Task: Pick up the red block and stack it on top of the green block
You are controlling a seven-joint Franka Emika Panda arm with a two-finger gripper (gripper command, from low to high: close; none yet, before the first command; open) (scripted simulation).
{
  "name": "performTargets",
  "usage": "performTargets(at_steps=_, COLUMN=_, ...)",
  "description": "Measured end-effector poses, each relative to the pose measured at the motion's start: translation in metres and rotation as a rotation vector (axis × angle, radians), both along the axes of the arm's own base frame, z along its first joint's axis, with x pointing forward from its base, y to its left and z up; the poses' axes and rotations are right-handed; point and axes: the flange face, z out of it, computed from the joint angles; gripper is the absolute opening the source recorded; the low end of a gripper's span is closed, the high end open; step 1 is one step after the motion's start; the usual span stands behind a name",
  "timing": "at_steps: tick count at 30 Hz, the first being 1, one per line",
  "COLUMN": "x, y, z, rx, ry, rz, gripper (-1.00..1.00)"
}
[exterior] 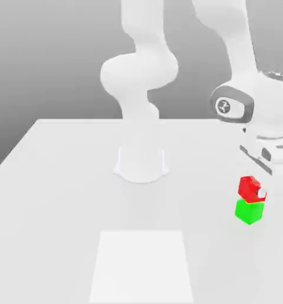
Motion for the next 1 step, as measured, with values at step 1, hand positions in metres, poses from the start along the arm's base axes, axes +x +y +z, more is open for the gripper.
performTargets(at_steps=1, x=0.0000, y=0.0000, z=0.0000, rx=0.000, ry=0.000, rz=0.000, gripper=1.00)
